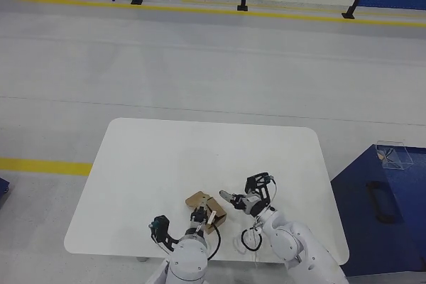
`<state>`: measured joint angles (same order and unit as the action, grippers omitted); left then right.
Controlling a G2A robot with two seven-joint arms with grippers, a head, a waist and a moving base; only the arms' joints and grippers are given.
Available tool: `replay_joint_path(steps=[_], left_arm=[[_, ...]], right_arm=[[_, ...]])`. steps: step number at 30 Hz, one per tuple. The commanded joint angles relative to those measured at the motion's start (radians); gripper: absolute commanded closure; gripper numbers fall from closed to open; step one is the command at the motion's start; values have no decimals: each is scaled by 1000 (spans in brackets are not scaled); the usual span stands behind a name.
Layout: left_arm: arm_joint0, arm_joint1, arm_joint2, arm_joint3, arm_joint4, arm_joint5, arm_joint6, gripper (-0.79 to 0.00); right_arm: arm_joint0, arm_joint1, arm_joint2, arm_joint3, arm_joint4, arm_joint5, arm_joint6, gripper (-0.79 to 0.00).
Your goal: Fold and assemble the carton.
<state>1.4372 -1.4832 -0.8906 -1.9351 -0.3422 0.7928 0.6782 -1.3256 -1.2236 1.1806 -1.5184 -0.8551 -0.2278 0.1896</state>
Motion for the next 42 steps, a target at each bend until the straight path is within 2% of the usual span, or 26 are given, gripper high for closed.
replay_joint_path(steps=[1, 5, 13, 22, 32, 42], left_arm=[[29, 7, -2, -29, 60, -130, -39, -785], [97, 22, -10, -68, 147, -299, -114, -785], [97, 22, -10, -68, 147, -299, -114, -785], [97, 22, -10, -68, 147, -299, -114, -785], [97, 22, -10, -68, 147, -299, -114, -785], [97, 22, -10, -68, 147, -299, -114, -785]], right_arm=[[-29, 12, 46, 2, 0, -80, -9, -785], [-82, 32, 108, 13, -27, -196, 10, -785], [-115, 41, 96, 55, -102, -250, 48, -785], [-48, 15, -14, 149, -157, -138, -13, -785], [44, -14, -88, 212, -209, -16, -80, -785], [145, -46, -157, 281, -231, 67, -97, -785]])
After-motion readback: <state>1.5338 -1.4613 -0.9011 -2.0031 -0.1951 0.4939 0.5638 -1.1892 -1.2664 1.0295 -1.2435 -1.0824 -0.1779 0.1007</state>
